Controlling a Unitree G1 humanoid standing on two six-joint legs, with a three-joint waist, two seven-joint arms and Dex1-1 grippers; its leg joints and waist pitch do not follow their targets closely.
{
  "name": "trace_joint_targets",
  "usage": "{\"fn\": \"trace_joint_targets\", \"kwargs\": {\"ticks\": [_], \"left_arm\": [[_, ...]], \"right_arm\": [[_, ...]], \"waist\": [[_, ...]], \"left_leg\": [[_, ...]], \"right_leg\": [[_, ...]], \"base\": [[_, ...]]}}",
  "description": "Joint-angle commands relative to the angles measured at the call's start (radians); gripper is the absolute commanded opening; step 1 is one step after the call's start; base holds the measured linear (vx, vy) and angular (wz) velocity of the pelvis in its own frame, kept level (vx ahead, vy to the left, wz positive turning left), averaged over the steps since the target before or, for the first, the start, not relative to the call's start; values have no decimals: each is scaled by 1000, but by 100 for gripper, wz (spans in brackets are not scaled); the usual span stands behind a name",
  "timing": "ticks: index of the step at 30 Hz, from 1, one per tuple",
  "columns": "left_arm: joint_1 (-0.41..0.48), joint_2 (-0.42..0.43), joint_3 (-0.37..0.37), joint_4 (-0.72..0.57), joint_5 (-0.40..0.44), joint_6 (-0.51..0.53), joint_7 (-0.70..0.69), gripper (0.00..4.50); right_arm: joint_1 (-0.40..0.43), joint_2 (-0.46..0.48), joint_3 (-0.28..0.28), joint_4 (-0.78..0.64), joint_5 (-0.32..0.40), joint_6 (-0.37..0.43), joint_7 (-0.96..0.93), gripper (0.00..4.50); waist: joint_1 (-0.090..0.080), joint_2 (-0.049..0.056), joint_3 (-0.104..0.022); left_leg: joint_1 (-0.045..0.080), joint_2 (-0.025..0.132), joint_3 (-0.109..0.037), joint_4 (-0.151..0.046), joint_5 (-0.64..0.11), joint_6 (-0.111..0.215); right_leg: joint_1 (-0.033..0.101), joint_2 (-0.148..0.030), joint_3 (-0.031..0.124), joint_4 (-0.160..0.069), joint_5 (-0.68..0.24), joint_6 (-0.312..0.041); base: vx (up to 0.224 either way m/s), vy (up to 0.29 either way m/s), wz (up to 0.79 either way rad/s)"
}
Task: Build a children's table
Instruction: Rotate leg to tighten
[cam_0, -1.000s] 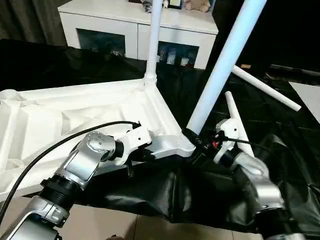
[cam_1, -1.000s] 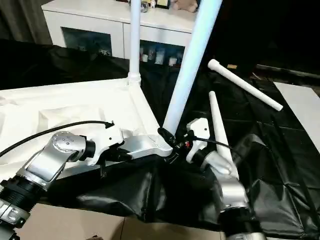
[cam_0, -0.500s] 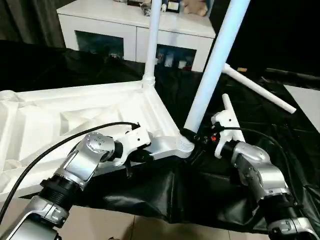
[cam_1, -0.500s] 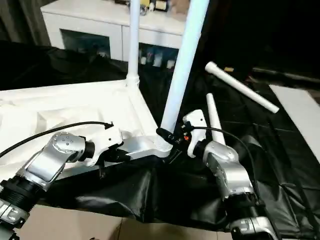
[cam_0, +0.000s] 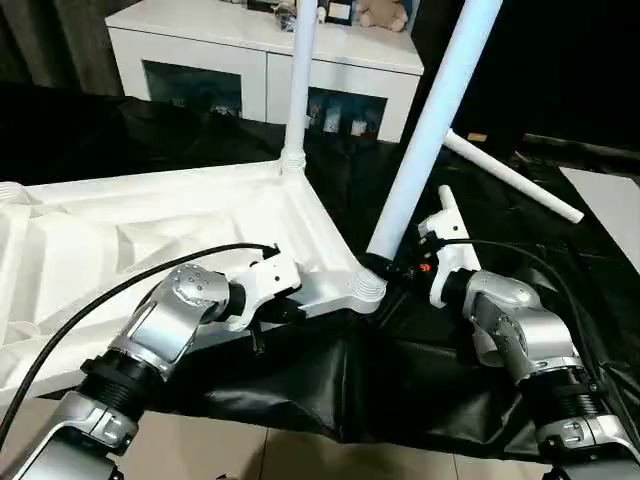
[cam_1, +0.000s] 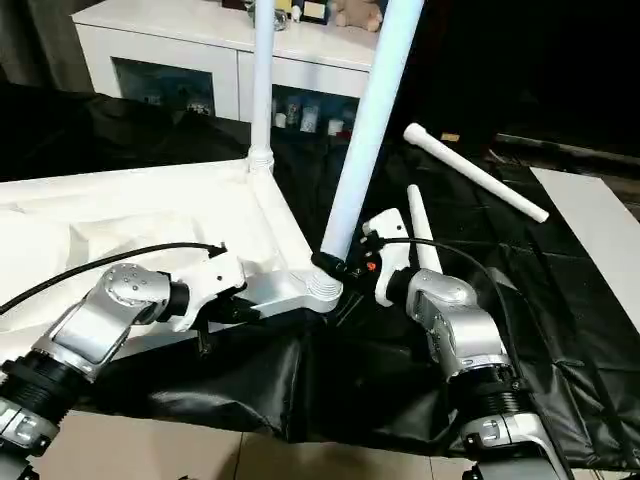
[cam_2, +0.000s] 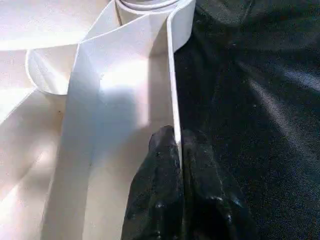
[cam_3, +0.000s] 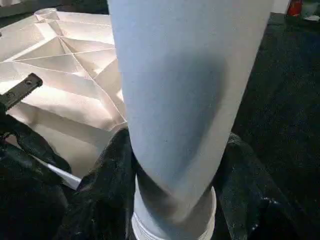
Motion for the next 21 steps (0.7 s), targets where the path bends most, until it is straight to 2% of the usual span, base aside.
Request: {"fn": "trace_joint_targets", "kwargs": {"ticks": [1, 5, 8, 9, 10, 11, 12, 13, 14, 15, 16, 17, 18, 19, 20, 21], "left_arm": [[-37, -16, 49, 12, 1, -21, 78, 0], [-38, -54, 43, 15, 20, 20, 133, 0], [-39, -92, 47, 11, 25, 67, 179, 0], [-43, -127, 49, 12, 31, 102, 220, 0], [-47, -162, 53, 15, 33, 133, 257, 0], [-64, -247, 61, 27, 32, 200, 332, 0], [-64, -249, 61, 28, 32, 201, 334, 0], [-80, -317, 55, 33, 34, 242, 380, 0], [-88, -355, 50, 32, 35, 257, 398, 0], [-96, -386, 45, 31, 38, 269, 416, 0], [-98, -393, 43, 30, 39, 272, 420, 0], [-107, -429, 28, 22, 43, 278, 431, 0], [-108, -432, 26, 21, 43, 277, 431, 0], [-110, -447, 15, 14, 50, 275, 437, 0], [-110, -447, 15, 14, 50, 275, 437, 0], [-110, -453, 11, 11, 54, 274, 441, 0]], "right_arm": [[84, -5, 27, 166, -101, 89, -111, 184], [72, 41, 15, 213, -127, 77, -230, 184], [59, 71, 8, 242, -137, 65, -294, 184], [46, 97, -2, 259, -133, 70, -333, 184], [33, 121, -11, 276, -131, 74, -372, 184], [-11, 181, -44, 331, -108, 91, -467, 184], [-12, 183, -45, 333, -107, 92, -470, 184], [-56, 229, -80, 387, -81, 97, -543, 184], [-82, 252, -101, 420, -69, 93, -578, 184], [-106, 272, -120, 450, -56, 89, -608, 184], [-112, 276, -124, 457, -53, 88, -615, 184], [-144, 298, -140, 495, -45, 79, -647, 184], [-147, 299, -140, 498, -45, 77, -650, 184], [-163, 308, -137, 515, -52, 68, -665, 184], [-163, 308, -137, 515, -52, 68, -665, 184], [-168, 311, -135, 521, -58, 63, -671, 184]], "waist": [[-6, 15, -19], [-15, 16, -16], [-29, 22, -14], [-30, 23, -11], [-35, 27, -7], [-48, 27, -5], [-54, 32, -4], [-58, 43, -3], [-42, 58, -2], [-13, 57, -2], [29, 53, -1], [1, -55, -32], [3, -24, -6], [14, -22, -14], [27, -10, -28], [20, 7, -29]], "left_leg": [[23, 45, -32, -89, -568, -55], [24, 44, -42, -91, -617, -70], [26, 43, -55, -98, -691, -81], [32, 45, -55, -99, -711, -83], [47, 43, -56, -98, -759, -87], [53, 43, -60, -103, -805, -91], [55, 43, -64, -109, -834, -93], [44, 51, -63, -131, -888, -96], [-29, 75, -43, -213, -981, -107], [-69, 81, -13, -245, -1008, -103], [-78, 72, 25, -258, -992, -80], [95, 26, 20, -13, -553, -65], [125, 24, -26, 117, -393, -33], [-42, -1, -81, 66, -126, 18], [-49, 28, -80, 2, -86, -20], [-8, 40, -61, -52, -152, -77]], "right_leg": [[-15, -66, 42, -112, -572, -83], [-16, -68, 33, -121, -656, -56], [-8, -64, 14, -132, -673, -40], [-11, -63, 12, -136, -673, -42], [-20, -58, 3, -145, -684, -41], [-16, -52, -14, -151, -680, -39], [-12, -46, -26, -152, -666, -37], [11, -36, -41, -137, -607, -39], [86, -9, -42, 10, -381, -78], [110, 1, -36, 86, -251, -77], [99, 11, -32, 111, -199, -70], [-64, -114, 53, -98, -781, -25], [-122, -208, 88, -197, -1034, -53], [51, -192, 110, -125, -914, -77], [74, -156, 72, -98, -742, -88], [21, -51, 26, -51, -360, -106]], "base": [[0, 0, 0], [0, 0, 0], [0, 0, 0], [0, 0, 0], [0, 0, 0], [0, 0, 0], [-44, 52, -5], [-57, 60, -4], [-57, 60, -4], [-112, 42, 8], [-65, -35, 29], [-65, -35, 29], [22, -106, 8], [84, -18, -50], [84, -18, -50], [55, 65, -31]]}}
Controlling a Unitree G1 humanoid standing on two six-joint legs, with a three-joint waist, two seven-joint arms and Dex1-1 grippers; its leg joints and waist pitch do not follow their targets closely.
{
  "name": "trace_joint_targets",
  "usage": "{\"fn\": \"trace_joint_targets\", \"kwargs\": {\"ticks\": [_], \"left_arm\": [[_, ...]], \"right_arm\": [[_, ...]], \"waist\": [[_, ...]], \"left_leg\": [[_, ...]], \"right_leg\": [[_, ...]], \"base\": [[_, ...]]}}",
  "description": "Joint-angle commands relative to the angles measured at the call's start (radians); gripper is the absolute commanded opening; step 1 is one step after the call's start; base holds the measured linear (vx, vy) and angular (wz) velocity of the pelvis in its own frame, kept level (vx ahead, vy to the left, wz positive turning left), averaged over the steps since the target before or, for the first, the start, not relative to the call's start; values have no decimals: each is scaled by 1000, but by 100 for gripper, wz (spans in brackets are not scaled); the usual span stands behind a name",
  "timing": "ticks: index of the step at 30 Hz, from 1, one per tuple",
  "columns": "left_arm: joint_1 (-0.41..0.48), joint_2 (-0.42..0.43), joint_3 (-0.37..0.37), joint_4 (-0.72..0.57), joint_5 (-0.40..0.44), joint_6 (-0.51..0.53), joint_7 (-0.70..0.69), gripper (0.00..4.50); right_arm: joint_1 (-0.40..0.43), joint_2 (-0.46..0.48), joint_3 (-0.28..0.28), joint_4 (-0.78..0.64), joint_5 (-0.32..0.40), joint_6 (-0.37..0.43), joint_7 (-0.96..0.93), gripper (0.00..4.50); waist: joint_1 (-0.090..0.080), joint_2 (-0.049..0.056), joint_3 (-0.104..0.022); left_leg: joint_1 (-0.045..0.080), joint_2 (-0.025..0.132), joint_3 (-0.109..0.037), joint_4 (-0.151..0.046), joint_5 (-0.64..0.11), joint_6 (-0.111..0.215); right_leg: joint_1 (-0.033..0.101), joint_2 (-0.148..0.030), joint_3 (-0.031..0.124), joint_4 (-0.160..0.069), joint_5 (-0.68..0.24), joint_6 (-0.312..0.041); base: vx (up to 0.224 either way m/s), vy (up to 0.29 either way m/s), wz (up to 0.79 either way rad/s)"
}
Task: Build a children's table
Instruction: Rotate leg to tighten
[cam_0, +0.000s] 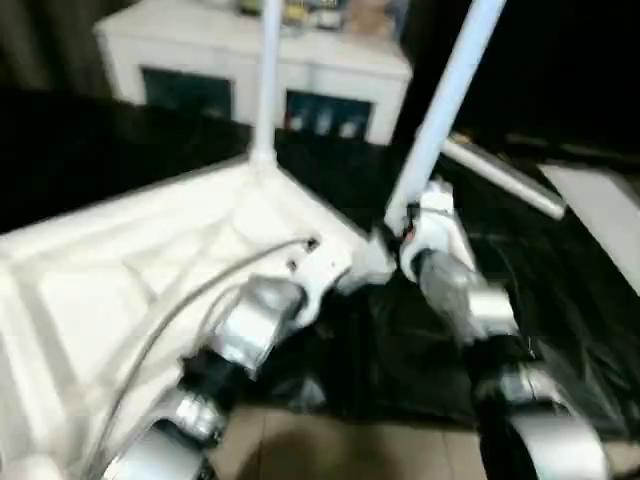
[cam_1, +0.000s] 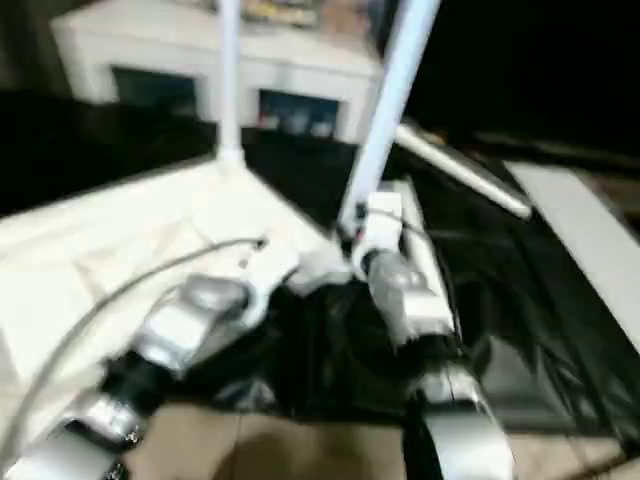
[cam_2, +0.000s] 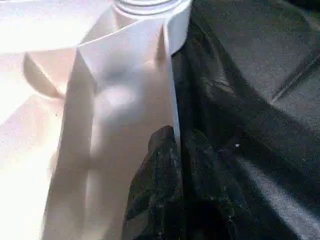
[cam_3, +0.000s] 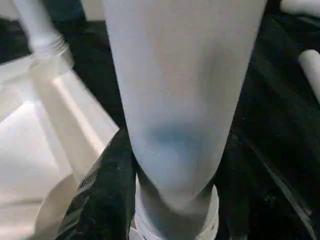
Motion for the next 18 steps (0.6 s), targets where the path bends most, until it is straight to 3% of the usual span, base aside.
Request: {"fn": "trace_joint_targets", "kwargs": {"ticks": [1, 2, 3, 4, 5, 7, 9, 11, 12, 13, 18], "left_arm": [[-41, -54, -35, -75, -25, -34, -20, 0], [-42, -58, -31, -73, -20, -33, -10, 0], [-42, -59, -31, -72, -19, -33, -9, 0], [-48, -65, -19, -66, -19, -34, 11, 0], [-51, -68, -15, -64, -20, -36, 19, 0], [-56, -72, -7, -59, -19, -33, 29, 0], [-53, -61, -2, -59, -18, -38, 27, 0], [-51, -57, 0, -59, -19, -42, 25, 0], [-50, -53, 2, -59, -20, -43, 23, 0], [-50, -50, 3, -60, -20, -43, 22, 0], [-55, -42, 17, -54, -20, -45, 24, 0]], "right_arm": [[74, 62, 21, 195, 6, 95, -17, 184], [68, 67, 15, 205, 1, 88, -32, 184], [67, 67, 13, 207, 0, 87, -34, 184], [59, 75, -3, 228, -2, 77, -52, 184], [57, 77, -7, 235, -3, 75, -57, 184], [46, 83, -22, 261, -7, 63, -65, 184], [37, 83, -26, 274, -6, 41, -53, 184], [34, 83, -29, 272, -3, 33, -46, 184], [31, 82, -27, 270, -2, 24, -37, 184], [27, 82, -26, 272, -5, 13, -29, 184], [12, 80, -16, 278, -31, -58, 4, 184]], "waist": [[-11, 9, -24], [-18, 10, -22], [-28, 18, -9], [-34, 10, -8], [-34, 7, -10], [-34, 4, -15], [-34, 4, -17], [-32, 4, -14], [-30, 13, -13], [-33, 7, -14], [-29, 4, -16]], "left_leg": [[27, 62, -8, -110, -275, -63], [31, 63, -2, -115, -334, -67], [22, 58, 0, -128, -445, -77], [22, 55, -2, -127, -530, -83], [22, 53, -5, -128, -548, -82], [16, 51, -4, -133, -508, -65], [9, 53, -1, -138, -450, -60], [9, 54, 4, -139, -417, -57], [12, 54, 5, -139, -422, -59], [10, 54, 5, -139, -422, -60], [8, 55, 9, -138, -380, -48]], "right_leg": [[-7, -24, 53, -104, -146, -128], [-12, -26, 57, -110, -126, -147], [-13, -28, 64, -126, -207, -154], [-16, -32, 64, -140, -315, -126], [-15, -35, 63, -144, -354, -111], [-9, -43, 66, -156, -378, -80], [-2, -44, 65, -157, -323, -80], [-5, -41, 67, -155, -280, -87], [-6, -41, 68, -154, -278, -92], [-4, -42, 68, -154, -274, -93], [-1, -42, 70, -151, -245, -104]], "base": [[-43, -1, 19], [-43, -1, 19], [0, 0, 0], [0, 0, 0], [0, 0, 0], [0, 0, 0], [0, 0, 0], [0, 0, 0], [0, 0, 0], [0, 0, 0], [0, 0, 0]]}}
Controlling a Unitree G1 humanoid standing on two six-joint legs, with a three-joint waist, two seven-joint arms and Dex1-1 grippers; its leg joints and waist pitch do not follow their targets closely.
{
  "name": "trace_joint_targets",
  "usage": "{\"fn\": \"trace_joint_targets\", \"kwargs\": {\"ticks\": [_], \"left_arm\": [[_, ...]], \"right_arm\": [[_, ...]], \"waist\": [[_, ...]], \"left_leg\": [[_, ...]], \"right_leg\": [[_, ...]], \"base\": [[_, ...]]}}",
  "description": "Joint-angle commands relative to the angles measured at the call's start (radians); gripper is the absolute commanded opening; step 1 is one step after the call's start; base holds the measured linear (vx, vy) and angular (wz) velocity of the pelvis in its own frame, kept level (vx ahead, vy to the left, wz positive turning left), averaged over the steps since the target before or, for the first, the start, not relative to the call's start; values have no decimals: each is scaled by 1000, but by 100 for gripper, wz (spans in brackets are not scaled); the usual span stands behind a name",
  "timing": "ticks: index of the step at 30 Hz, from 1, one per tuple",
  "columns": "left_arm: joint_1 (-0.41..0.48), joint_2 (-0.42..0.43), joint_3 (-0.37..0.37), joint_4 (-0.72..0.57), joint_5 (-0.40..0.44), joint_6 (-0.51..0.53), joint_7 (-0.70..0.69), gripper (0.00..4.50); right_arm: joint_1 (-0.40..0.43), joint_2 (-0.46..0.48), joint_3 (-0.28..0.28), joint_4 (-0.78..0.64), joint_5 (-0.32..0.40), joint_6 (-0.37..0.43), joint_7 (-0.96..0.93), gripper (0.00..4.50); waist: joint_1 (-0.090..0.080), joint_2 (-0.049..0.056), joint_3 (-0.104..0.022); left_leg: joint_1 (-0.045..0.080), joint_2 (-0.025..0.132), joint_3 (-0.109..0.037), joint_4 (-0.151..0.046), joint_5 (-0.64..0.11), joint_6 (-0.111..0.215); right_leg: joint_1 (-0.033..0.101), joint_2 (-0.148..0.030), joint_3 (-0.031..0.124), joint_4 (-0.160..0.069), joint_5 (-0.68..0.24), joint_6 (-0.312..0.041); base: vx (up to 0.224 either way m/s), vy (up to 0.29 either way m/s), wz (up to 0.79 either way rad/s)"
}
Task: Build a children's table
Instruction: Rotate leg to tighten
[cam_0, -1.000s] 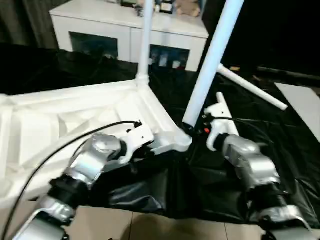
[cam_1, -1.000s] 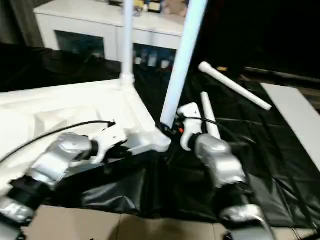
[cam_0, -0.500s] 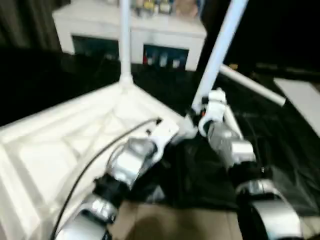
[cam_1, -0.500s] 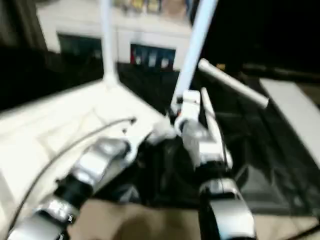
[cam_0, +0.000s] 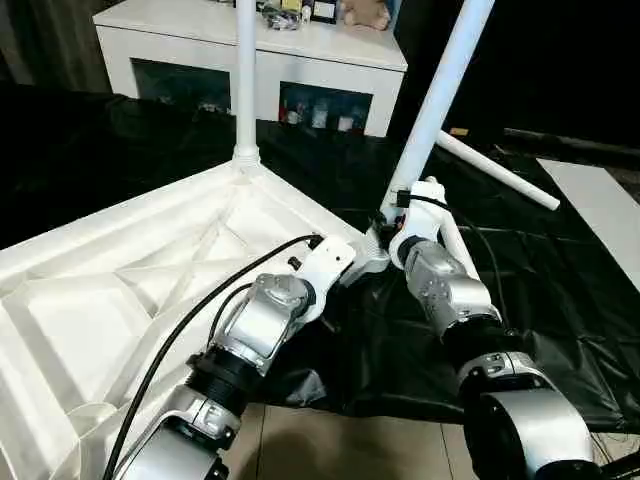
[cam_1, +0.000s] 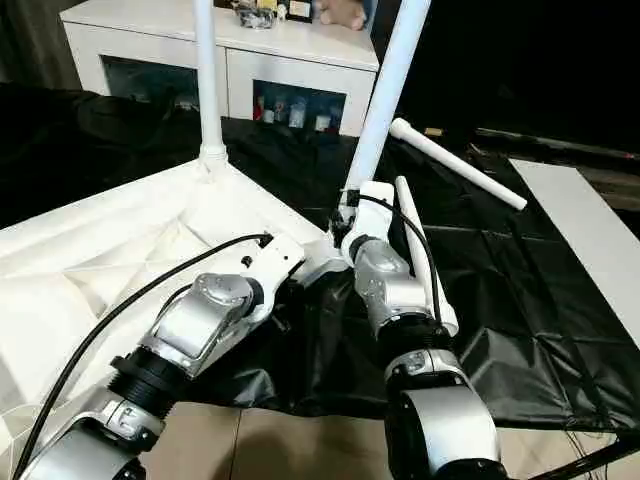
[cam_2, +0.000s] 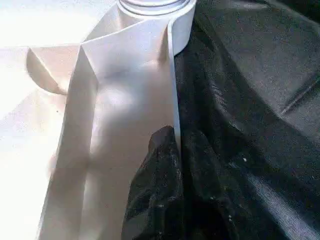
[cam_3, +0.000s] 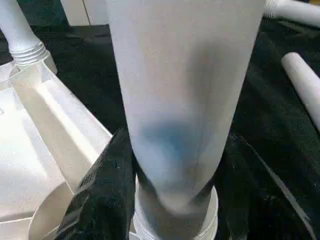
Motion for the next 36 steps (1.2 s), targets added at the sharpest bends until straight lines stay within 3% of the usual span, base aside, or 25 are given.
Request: {"fn": "trace_joint_targets", "kwargs": {"ticks": [1, 3, 5, 7, 8, 10, 13, 16, 21, 25, 27, 28, 30, 32, 36], "left_arm": [[-46, -30, -14, -59, -26, -60, -14, 0], [-42, -25, -14, -64, -26, -57, -19, 0], [-40, -23, -12, -65, -27, -54, -21, 0], [-41, -22, -10, -64, -27, -54, -22, 0], [-42, -21, -10, -63, -27, -55, -23, 0], [-43, -19, -8, -61, -28, -56, -23, 0], [-45, -14, -5, -57, -29, -58, -26, 0], [-47, -6, -2, -54, -30, -60, -31, 0], [-52, 15, 8, -42, -33, -70, -48, 0], [-54, 38, 8, -35, -34, -84, -73, 0], [-53, 49, 5, -34, -33, -91, -85, 0], [-53, 57, 3, -35, -33, -96, -93, 0], [-50, 71, -2, -35, -33, -108, -112, 0], [-44, 95, -9, -36, -34, -121, -142, 0], [-37, 128, -19, -40, -40, -146, -188, 0]], "right_arm": [[63, 39, 18, 148, 2, 70, 43, 184], [57, 34, 18, 140, 4, 52, 69, 240], [52, 30, 16, 134, 6, 44, 80, 240], [47, 24, 23, 130, -3, 29, 100, 271], [45, 21, 28, 127, -10, 20, 108, 279], [42, 17, 34, 121, -19, 10, 119, 299], [42, 10, 39, 100, -24, -3, 141, 319], [47, 2, 45, 73, -26, -12, 172, 340], [89, -24, 74, -31, -25, -18, 262, 379], [123, -52, 81, -105, -19, -14, 310, 418], [136, -68, 82, -132, -19, -12, 321, 436], [143, -78, 82, -150, -19, -11, 328, 444], [161, -101, 87, -191, -20, -1, 348, 444], [195, -139, 102, -268, -16, 22, 402, 444], [237, -187, 126, -357, -9, 56, 484, 444]], "waist": [[-4, 20, -21], [-4, 21, -20], [-3, 20, -21], [3, 23, -21], [-2, 18, -23], [3, 21, -26], [3, 22, -26], [2, 24, -25], [5, 22, -25], [4, 23, -30], [6, 23, -29], [6, 28, -31], [4, 25, -30], [6, 32, -31], [6, 32, -30]], "left_leg": [[-2, 48, -12, -95, -349, -40], [-3, 49, -9, -94, -332, -34], [-1, 48, -6, -93, -324, -31], [1, 52, -2, -93, -312, -28], [-5, 50, -3, -92, -285, -23], [-5, 49, 6, -84, -209, -4], [-6, 49, 15, -81, -161, 9], [-7, 49, 16, -80, -132, 18], [-7, 49, 17, -78, -136, 29], [-8, 46, 20, -67, -46, 62], [-9, 46, 21, -66, -50, 71], [-7, 48, 20, -65, -45, 74], [-9, 47, 20, -66, -50, 74], [-7, 45, 20, -64, -50, 76], [-9, 43, 21, -61, -49, 87]], "right_leg": [[5, -59, 47, -95, -256, -110], [6, -59, 47, -94, -243, -116], [6, -59, 48, -95, -241, -121], [4, -63, 49, -97, -221, -133], [14, -58, 46, -88, -200, -140], [15, -60, 48, -83, -130, -153], [18, -54, 45, -76, -57, -170], [21, -52, 45, -70, -6, -182], [24, -54, 46, -72, -18, -184], [26, -50, 45, -58, 110, -214], [28, -50, 44, -59, 111, -225], [27, -50, 44, -55, 128, -232], [29, -48, 43, -55, 131, -237], [31, -47, 44, -55, 156, -239], [35, -47, 43, -53, 182, -251]], "base": [[0, 0, 0], [0, 0, 0], [0, 0, 0], [0, 0, 0], [0, 0, 0], [0, 0, 0], [0, 0, 0], [0, 0, 0], [0, 0, 0], [0, 0, 0], [0, 0, 0], [0, 0, 0], [0, 0, 0], [0, 0, 0], [0, 0, 0]]}}
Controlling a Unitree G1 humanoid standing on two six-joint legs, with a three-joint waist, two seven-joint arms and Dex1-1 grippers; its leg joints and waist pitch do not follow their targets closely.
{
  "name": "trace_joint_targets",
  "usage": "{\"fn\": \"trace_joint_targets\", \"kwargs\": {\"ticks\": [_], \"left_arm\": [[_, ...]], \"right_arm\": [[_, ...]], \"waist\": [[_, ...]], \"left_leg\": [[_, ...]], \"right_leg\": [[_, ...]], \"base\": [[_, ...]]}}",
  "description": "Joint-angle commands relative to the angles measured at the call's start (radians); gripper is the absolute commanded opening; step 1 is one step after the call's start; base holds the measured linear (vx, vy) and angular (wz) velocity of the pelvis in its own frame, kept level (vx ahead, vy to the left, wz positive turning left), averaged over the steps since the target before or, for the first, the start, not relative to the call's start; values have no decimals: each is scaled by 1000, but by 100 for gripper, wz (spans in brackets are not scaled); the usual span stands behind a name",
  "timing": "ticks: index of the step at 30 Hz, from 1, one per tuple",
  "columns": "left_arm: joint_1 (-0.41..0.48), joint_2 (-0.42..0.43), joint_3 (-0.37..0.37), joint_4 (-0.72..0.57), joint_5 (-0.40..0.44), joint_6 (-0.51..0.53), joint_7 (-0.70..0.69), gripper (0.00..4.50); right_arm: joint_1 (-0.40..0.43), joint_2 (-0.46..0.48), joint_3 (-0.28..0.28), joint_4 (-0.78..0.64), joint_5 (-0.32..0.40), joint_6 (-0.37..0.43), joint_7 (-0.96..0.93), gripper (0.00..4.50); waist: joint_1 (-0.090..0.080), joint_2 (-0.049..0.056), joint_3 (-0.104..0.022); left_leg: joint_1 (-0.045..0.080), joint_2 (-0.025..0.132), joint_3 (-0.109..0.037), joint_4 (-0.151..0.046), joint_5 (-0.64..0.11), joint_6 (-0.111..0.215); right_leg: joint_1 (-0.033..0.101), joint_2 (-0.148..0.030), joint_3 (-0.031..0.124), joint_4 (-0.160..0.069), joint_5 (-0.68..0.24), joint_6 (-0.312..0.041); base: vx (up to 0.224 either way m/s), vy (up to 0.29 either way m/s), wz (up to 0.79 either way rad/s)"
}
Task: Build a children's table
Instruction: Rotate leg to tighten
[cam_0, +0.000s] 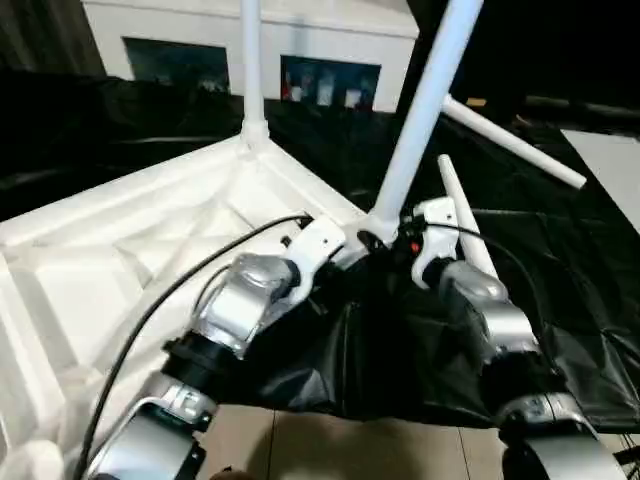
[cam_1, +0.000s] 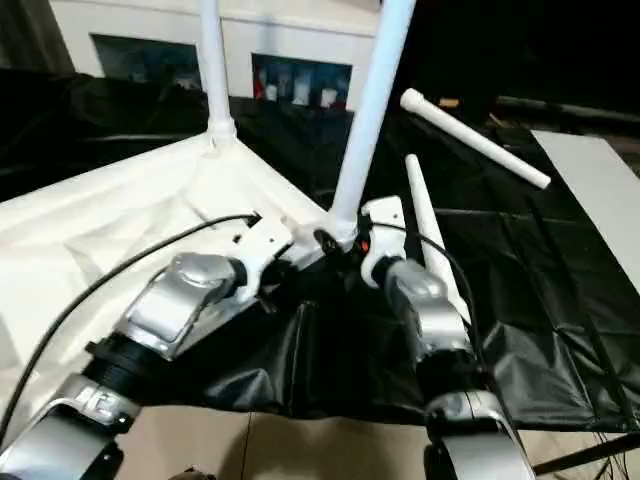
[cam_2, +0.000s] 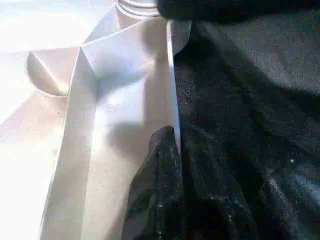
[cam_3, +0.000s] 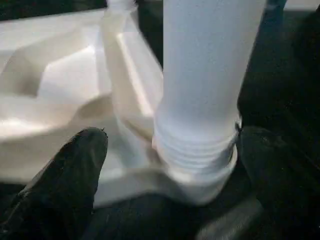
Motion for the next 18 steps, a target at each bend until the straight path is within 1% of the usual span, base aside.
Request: {"fn": "trace_joint_targets", "kwargs": {"ticks": [1, 2, 3, 4, 5, 6, 7, 9, 10, 11, 13, 14, 15, 16, 17, 18], "left_arm": [[3, 35, -26, -17, -14, -46, -71, 0], [5, 53, -28, -19, -18, -60, -96, 0], [5, 53, -28, -19, -18, -60, -96, 0], [9, 85, -32, -24, -21, -86, -137, 0], [10, 90, -32, -25, -23, -89, -145, 0], [13, 102, -33, -28, -29, -97, -165, 0], [19, 129, -37, -37, -31, -114, -197, 0], [24, 151, -41, -43, -35, -138, -227, 0], [27, 163, -44, -47, -37, -152, -244, 0], [27, 163, -44, -47, -37, -152, -244, 0], [50, 220, -47, -75, -58, -165, -322, 0], [51, 222, -47, -76, -59, -165, -325, 0], [62, 251, -48, -90, -70, -165, -362, 0], [73, 279, -49, -101, -80, -164, -398, 0], [73, 280, -49, -101, -81, -164, -400, 0], [76, 287, -50, -104, -83, -165, -410, 0]], "right_arm": [[34, -57, 38, -88, 15, 52, 116, 444], [47, -79, 49, -110, 17, 60, 153, 444], [47, -79, 49, -110, 17, 60, 153, 444], [62, -112, 63, -136, 22, 67, 209, 444], [64, -117, 64, -139, 22, 68, 213, 444], [68, -127, 67, -147, 22, 68, 225, 444], [72, -144, 69, -159, 25, 69, 245, 444], [78, -159, 72, -176, 27, 72, 257, 444], [81, -167, 73, -188, 28, 75, 264, 444], [81, -167, 73, -188, 28, 75, 264, 444], [94, -207, 69, -230, 34, 85, 303, 444], [94, -209, 70, -232, 34, 85, 305, 444], [105, -235, 73, -256, 38, 91, 336, 444], [120, -267, 86, -283, 38, 102, 381, 444], [121, -268, 87, -284, 38, 103, 383, 444], [126, -278, 93, -293, 37, 106, 398, 444]], "waist": [[5, 5, -58], [4, 2, -57], [6, 4, -57], [6, 4, -55], [7, 5, -56], [5, 6, -55], [3, 5, -56], [5, 8, -57], [4, 7, -58], [4, 7, -57], [5, 7, -58], [7, 8, -59], [6, 8, -59], [8, 4, -57], [8, 5, -57], [8, 6, -55]], "left_leg": [[8, 31, -4, -48, -57, 84], [9, 31, -3, -48, -58, 93], [7, 32, -2, -46, -59, 99], [8, 32, -2, -47, -58, 101], [9, 34, -3, -46, -59, 103], [8, 34, -3, -46, -57, 100], [9, 35, -2, -44, -47, 98], [9, 35, -3, -41, -31, 103], [11, 34, -2, -40, -24, 107], [10, 34, -2, -39, -23, 109], [10, 34, -1, -38, -22, 111], [11, 36, -2, -38, -20, 110], [12, 35, -2, -38, -21, 110], [11, 35, -1, -38, -26, 112], [11, 34, -1, -38, -31, 113], [13, 35, 0, -39, -45, 110]], "right_leg": [[57, -46, 42, -50, 192, -247], [56, -45, 42, -52, 189, -249], [57, -48, 43, -50, 183, -251], [55, -48, 42, -51, 169, -257], [55, -49, 42, -51, 161, -260], [54, -49, 42, -48, 157, -266], [53, -49, 43, -45, 170, -274], [53, -48, 42, -41, 192, -284], [52, -47, 42, -40, 206, -287], [53, -47, 42, -40, 208, -289], [54, -47, 42, -38, 206, -291], [55, -48, 42, -37, 209, -290], [54, -47, 42, -36, 209, -292], [55, -46, 42, -36, 202, -292], [54, -46, 42, -37, 193, -290], [51, -46, 42, -39, 168, -288]], "base": [[0, 0, 0], [0, 0, 0], [0, 0, 0], [0, 0, 0], [0, 0, 0], [0, 0, 0], [0, 0, 0], [0, 0, 0], [0, 0, 0], [0, 0, 0], [0, 0, 0], [0, 0, 0], [0, 0, 0], [0, 0, 0], [0, 0, 0], [0, 0, 0]]}}
